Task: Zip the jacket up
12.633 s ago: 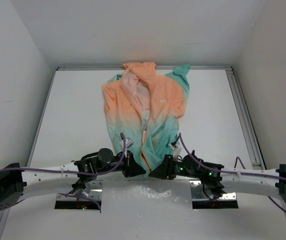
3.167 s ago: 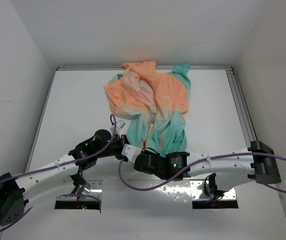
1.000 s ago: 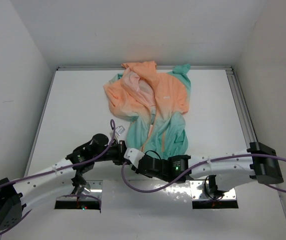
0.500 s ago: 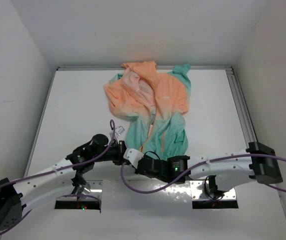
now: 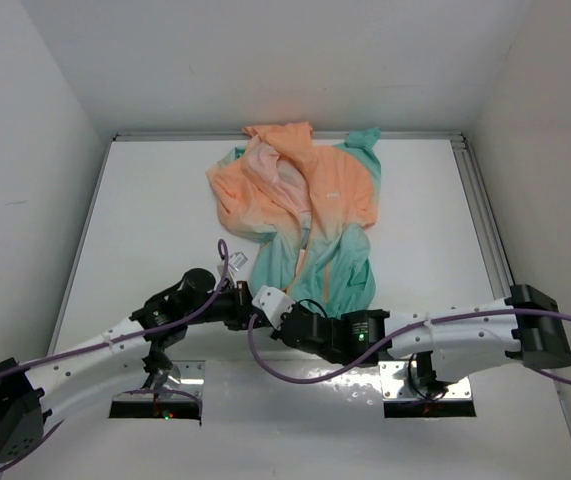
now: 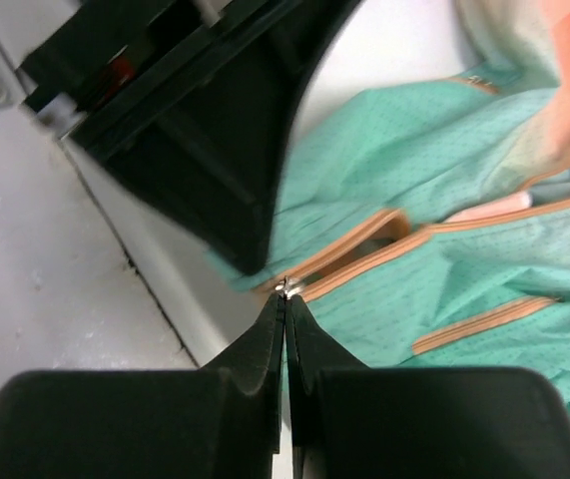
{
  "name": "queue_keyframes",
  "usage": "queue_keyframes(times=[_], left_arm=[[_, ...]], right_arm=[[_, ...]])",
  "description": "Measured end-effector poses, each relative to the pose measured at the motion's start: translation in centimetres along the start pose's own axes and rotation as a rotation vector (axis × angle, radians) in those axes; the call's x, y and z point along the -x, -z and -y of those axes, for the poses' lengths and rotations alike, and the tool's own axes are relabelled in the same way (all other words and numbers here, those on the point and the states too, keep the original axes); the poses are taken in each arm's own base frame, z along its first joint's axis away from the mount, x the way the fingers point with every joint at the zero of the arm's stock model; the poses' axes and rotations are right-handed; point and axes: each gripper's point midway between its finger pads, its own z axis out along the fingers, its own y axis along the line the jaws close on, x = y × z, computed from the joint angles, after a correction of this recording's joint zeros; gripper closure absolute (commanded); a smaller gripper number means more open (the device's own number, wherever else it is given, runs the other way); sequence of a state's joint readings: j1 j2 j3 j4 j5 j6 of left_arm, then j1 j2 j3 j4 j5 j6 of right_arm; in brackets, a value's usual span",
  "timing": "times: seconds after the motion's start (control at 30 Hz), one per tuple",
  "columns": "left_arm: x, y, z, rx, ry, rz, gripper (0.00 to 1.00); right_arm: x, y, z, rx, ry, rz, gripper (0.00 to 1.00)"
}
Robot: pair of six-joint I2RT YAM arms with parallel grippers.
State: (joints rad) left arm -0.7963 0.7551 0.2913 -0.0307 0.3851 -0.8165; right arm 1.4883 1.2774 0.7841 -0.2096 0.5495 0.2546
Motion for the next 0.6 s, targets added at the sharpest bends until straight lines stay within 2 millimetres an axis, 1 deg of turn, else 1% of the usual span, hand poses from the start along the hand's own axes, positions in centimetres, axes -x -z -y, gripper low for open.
queue_keyframes(times=[0.17,0.4,0.43,0.47,0.5,0.53,0.6], left_arm=[[-0.8,0.2,-0.5,0.011,0.01,-0.026,1.0],[-0.8,0.3,-0.4,0.003,0.008,-0.027,1.0],[-0.8,0.3,-0.3,0.002,0.007,-0.025,1.0],[-0.8,0.3,-0.3,0.001,0.007,-0.025,1.0],[-0.8,0.3,-0.3,0.0,0.007,-0.025,1.0],[-0.8,0.3,-0.3,0.0,0.006,-0.024,1.0],[-0.8,0.3,-0.3,-0.001,0.006,-0.024,1.0]], right_arm=[[0.8,0.1,0.8,-0.045,-0.022,0.034,1.0],[0.9,-0.1,0.7,-0.043,-0.041,0.047,1.0],[0.8,-0.1,0.6,-0.04,-0.044,0.045,0.96],[0.6,-0.1,0.5,-0.038,-0.046,0.04,0.85],[0.3,-0.2,0.4,-0.034,-0.053,0.035,0.78],[0.0,-0.2,0.3,-0.03,-0.058,0.031,0.65],[-0.8,0.2,0.3,-0.014,-0.077,0.031,0.56]])
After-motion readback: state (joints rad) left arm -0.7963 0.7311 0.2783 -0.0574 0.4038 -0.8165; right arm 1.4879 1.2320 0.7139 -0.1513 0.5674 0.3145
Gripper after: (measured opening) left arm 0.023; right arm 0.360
